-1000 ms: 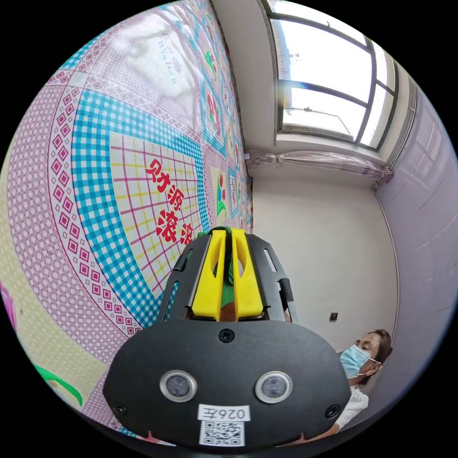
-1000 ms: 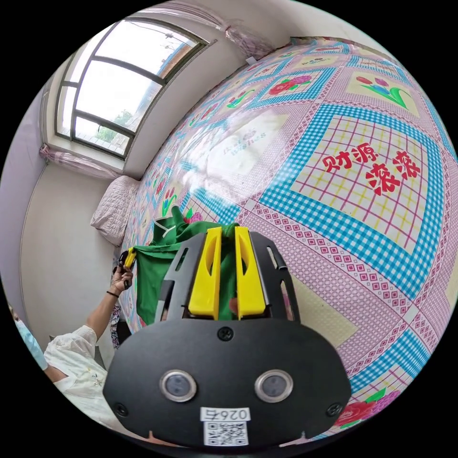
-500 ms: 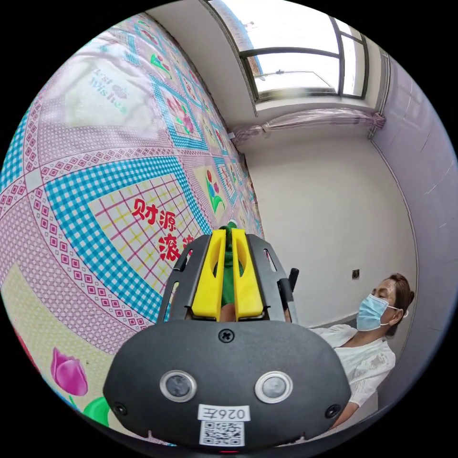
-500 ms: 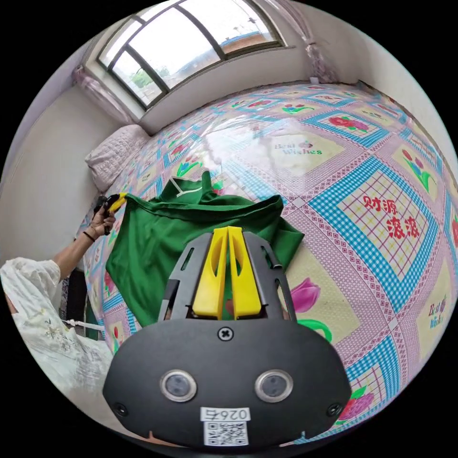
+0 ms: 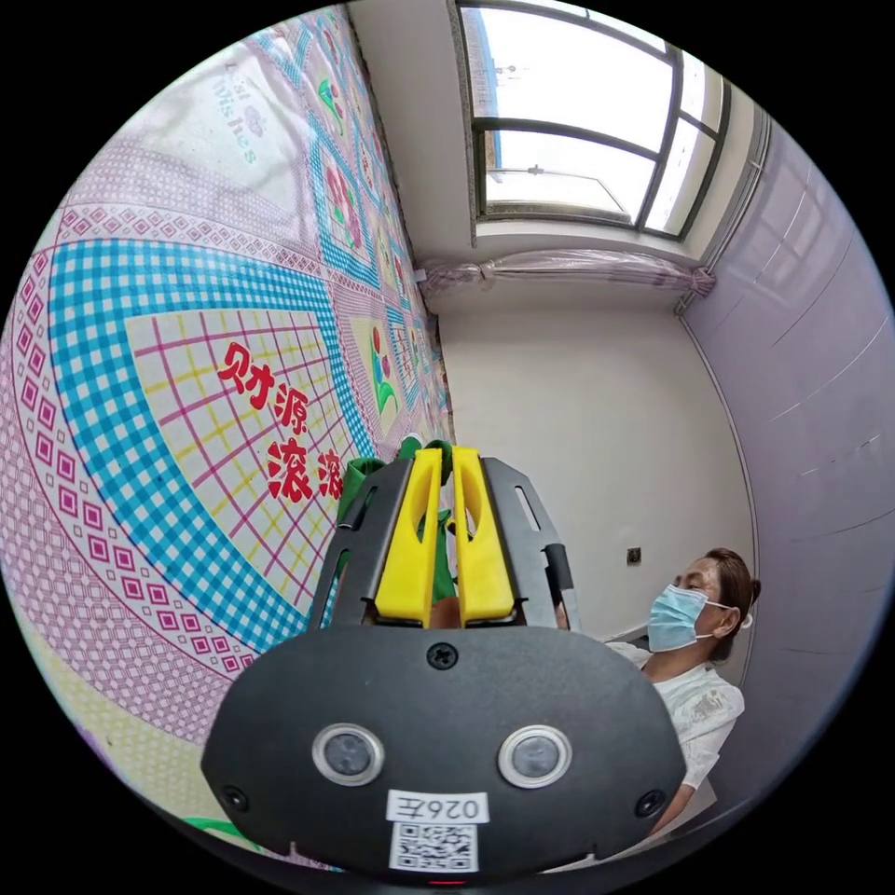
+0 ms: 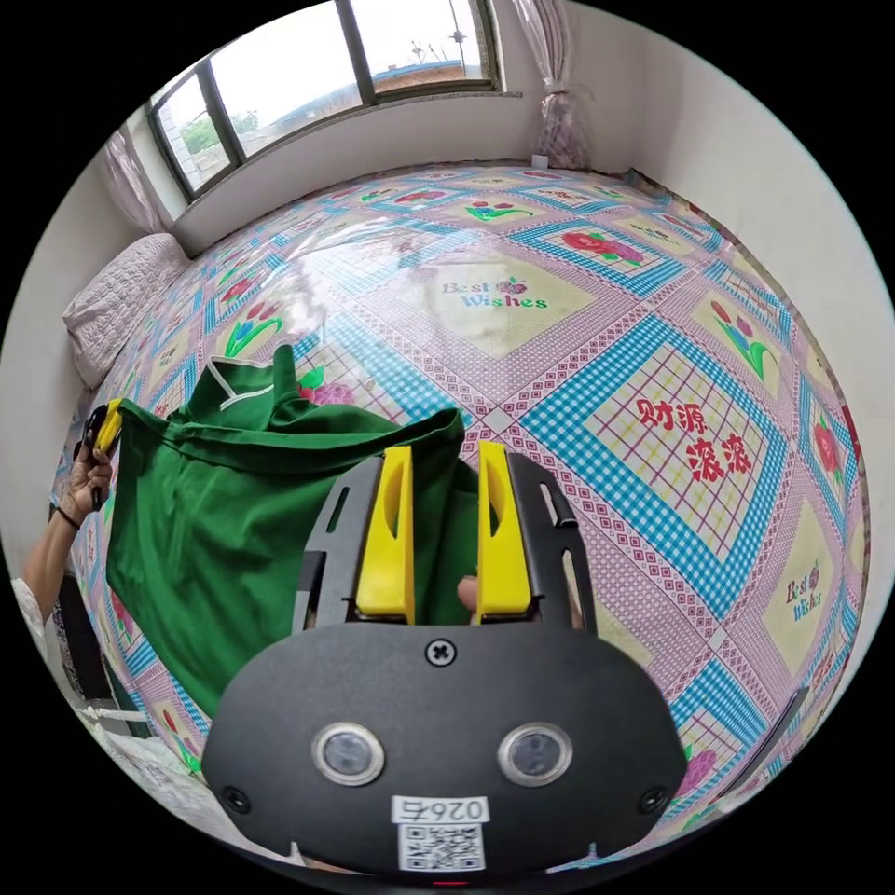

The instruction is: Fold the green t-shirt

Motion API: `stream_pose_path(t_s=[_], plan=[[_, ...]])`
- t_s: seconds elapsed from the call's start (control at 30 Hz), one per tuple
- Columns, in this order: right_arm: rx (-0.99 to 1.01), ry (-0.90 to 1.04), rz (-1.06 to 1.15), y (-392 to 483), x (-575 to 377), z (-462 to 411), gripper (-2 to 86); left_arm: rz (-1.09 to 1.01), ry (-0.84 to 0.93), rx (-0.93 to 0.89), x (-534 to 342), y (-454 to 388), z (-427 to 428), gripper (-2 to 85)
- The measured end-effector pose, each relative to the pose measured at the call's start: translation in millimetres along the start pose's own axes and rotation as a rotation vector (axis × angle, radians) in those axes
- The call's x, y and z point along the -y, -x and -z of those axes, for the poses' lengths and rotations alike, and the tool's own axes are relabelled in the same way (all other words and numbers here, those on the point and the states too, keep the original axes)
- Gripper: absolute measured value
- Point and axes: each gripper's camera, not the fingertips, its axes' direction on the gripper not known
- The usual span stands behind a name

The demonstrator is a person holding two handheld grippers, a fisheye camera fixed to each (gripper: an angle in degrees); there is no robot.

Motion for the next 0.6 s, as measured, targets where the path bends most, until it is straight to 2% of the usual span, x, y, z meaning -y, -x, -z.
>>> stream_pose_path(t_s=[0.1,0.23,0.37,0.6], plan=[[0.099,0.014,0.019,-14.7,8.3,-9.0,-0.3,-0.003,0.010,-0.002,1.7,-2.0,-1.9,-0.1],[0.139,-0.064,-0.008,-32.6,1.1,20.6,-1.3,-0.029,0.033,-0.009,7.4,-11.5,-7.4,-0.1],[0.085,-0.182,-0.056,-50.9,-13.2,62.3,-1.4,-0.073,0.113,0.027,24.4,-22.5,-21.3,-0.1],[0.107,0.017,-0.079,-79.3,18.5,-12.5,-1.1,0.039,0.093,0.131,60.9,13.3,-36.2,0.5]])
